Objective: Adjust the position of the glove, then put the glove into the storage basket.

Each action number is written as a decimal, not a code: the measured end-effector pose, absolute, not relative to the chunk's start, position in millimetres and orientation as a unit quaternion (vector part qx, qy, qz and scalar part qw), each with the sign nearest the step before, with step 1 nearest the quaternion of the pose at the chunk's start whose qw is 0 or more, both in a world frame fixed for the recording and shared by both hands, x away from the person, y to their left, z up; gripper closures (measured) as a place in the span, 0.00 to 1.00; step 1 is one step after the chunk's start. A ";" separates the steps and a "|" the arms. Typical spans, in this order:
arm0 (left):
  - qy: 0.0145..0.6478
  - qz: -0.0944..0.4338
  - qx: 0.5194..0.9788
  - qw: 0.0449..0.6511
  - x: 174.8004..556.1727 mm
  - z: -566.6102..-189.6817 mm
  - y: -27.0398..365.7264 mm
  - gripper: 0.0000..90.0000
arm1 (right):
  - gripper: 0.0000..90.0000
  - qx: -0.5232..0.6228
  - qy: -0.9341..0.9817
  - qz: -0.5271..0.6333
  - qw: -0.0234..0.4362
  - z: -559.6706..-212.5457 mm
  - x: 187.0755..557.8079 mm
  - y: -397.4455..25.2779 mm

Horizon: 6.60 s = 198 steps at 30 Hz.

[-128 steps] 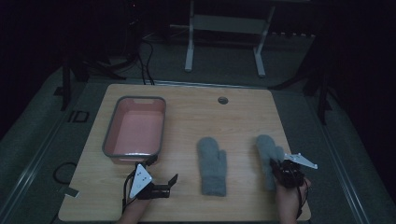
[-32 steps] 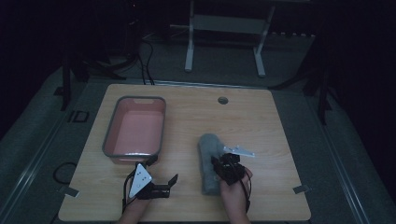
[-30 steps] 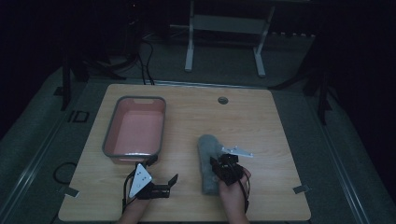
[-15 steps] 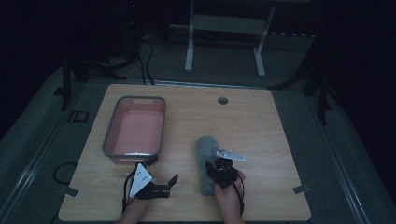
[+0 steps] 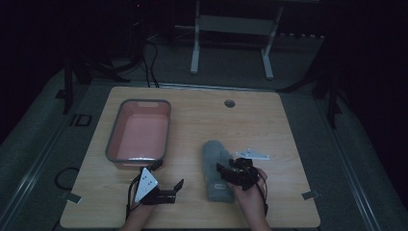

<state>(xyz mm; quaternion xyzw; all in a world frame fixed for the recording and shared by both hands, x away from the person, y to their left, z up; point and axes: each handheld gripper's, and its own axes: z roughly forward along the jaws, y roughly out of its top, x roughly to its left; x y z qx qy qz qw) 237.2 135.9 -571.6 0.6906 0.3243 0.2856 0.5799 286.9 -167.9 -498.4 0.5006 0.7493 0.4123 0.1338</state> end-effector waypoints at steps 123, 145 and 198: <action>0.329 0.109 0.813 0.468 370.3 -375.6 141.8 0.87 | 0.91 0.312 0.798 0.516 0.020 -381.4 386.0 -113.5; 0.438 0.117 0.782 0.428 385.7 -416.1 256.7 0.87 | 0.91 0.276 0.832 0.482 -0.012 -409.2 432.2 22.9; 0.529 0.209 0.765 0.303 386.7 -469.8 244.6 0.16 | 0.20 0.282 0.865 0.416 -0.001 -457.2 440.9 4.9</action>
